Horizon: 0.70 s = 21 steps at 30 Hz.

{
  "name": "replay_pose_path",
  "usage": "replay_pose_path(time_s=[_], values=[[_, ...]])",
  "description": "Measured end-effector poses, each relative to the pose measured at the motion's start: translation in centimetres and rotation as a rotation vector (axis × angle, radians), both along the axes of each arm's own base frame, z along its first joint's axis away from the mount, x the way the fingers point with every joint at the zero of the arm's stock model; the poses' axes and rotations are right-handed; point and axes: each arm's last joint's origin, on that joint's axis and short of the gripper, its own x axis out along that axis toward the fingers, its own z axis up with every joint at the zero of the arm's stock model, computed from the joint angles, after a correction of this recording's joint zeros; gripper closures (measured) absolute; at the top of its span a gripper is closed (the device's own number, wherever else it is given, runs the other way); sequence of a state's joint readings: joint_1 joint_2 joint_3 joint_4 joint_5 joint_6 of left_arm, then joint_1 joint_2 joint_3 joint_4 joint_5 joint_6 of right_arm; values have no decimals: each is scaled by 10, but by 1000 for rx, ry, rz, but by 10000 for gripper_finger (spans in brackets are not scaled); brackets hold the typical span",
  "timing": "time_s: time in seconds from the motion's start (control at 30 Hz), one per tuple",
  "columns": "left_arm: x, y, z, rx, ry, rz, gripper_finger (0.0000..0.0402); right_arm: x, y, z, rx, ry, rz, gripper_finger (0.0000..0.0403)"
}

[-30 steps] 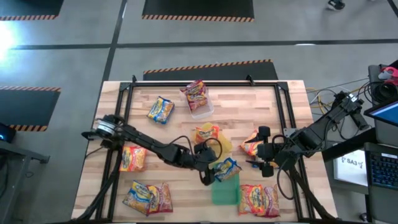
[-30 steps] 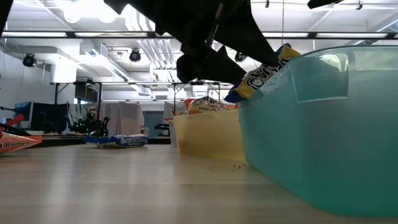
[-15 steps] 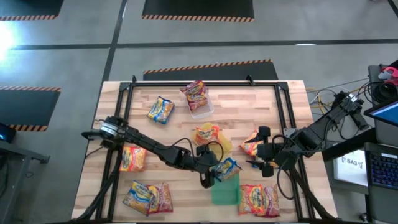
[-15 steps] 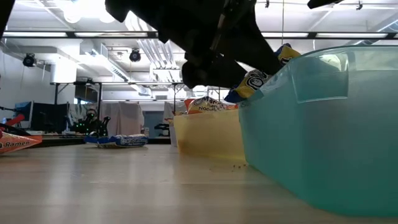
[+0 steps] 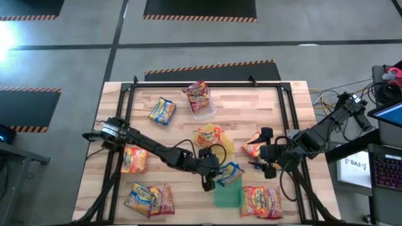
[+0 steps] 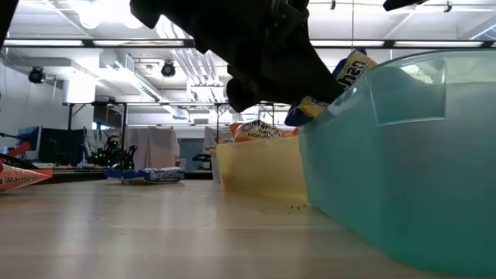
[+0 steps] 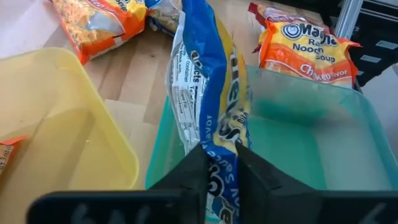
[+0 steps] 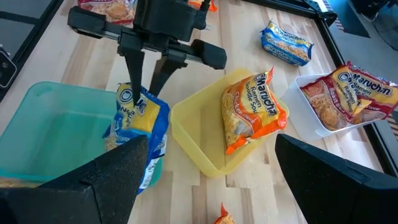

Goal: Sort Maruchan noodles
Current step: Put the blue noodle pack into the green bin

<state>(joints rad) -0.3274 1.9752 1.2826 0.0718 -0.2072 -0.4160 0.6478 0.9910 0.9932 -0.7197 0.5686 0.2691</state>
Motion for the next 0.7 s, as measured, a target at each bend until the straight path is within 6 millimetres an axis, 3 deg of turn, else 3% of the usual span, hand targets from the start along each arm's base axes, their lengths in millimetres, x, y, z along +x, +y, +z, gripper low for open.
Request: replay_pose_path(time_s=[0.2, 0.7], values=[[1, 1, 0, 19, -8, -12, 399, 0, 0, 0, 0, 0, 0, 62], [8, -2, 23, 220, -94, -175, 401, 0, 0, 0, 0, 0, 0, 62]])
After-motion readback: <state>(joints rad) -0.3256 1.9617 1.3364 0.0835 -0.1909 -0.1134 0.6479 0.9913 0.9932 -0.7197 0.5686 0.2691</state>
